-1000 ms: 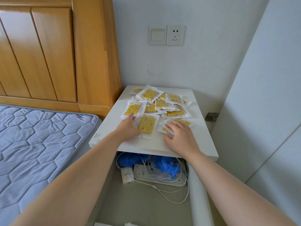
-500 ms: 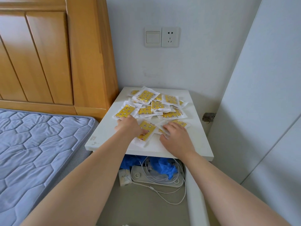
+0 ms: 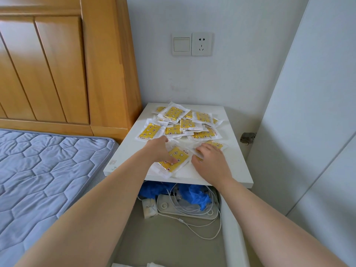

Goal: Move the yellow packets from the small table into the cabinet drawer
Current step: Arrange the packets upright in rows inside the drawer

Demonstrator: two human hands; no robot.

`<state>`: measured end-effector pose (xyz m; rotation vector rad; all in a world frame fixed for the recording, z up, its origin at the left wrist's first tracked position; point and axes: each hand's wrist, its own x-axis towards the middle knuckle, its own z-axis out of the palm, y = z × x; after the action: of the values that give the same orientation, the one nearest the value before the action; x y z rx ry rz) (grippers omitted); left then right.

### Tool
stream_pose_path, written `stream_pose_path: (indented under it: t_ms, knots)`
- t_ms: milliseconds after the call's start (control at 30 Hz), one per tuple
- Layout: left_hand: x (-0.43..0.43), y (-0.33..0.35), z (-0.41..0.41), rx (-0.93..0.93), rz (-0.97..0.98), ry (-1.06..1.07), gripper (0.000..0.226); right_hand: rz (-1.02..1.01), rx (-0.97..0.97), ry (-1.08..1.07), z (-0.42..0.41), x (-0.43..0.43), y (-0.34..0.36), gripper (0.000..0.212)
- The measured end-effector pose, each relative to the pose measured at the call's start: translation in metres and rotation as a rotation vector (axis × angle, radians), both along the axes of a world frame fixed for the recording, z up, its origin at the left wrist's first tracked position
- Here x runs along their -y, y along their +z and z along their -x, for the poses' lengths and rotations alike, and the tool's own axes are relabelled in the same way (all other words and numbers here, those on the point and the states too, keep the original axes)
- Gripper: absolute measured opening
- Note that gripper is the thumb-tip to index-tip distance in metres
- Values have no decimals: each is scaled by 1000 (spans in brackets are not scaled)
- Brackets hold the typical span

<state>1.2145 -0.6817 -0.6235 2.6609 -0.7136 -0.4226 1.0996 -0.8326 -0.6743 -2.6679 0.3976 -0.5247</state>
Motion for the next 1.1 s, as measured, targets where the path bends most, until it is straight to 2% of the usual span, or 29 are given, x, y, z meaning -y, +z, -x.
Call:
stream_pose_path:
  t_ms: [100,200,267,367,500,700,800,900,1000,1100]
  knots:
    - [6,7,2,28,-89,-9,93,18,16,-9,0,-1,0,39]
    - [11,15,5,9,-136,40,74,29,13,-17,-1,-1,-1,39]
    - [14,15,6,-40,-135,72,69,32,9,-20,-1,0,-2,40]
    - [14,8,4,-90,-46,128,77,24,14,-15,-2,0,-2,38]
    - [12,-2,9,-38,138,155,89,20,36,-3,-1,0,0,28]
    - [3,-17,16,-12,301,202,74,84,28,-5,-2,0,-1,35]
    - [1,-31,26,81,470,264,60,128,28,-20,-2,-1,-1,35]
    - [1,-33,26,102,589,318,57,195,-8,-67,0,-4,1,40]
    - [2,-33,28,177,600,333,55,215,-41,-82,5,-4,6,45]
    - [3,-38,30,247,563,304,54,115,-87,-27,3,3,27,38]
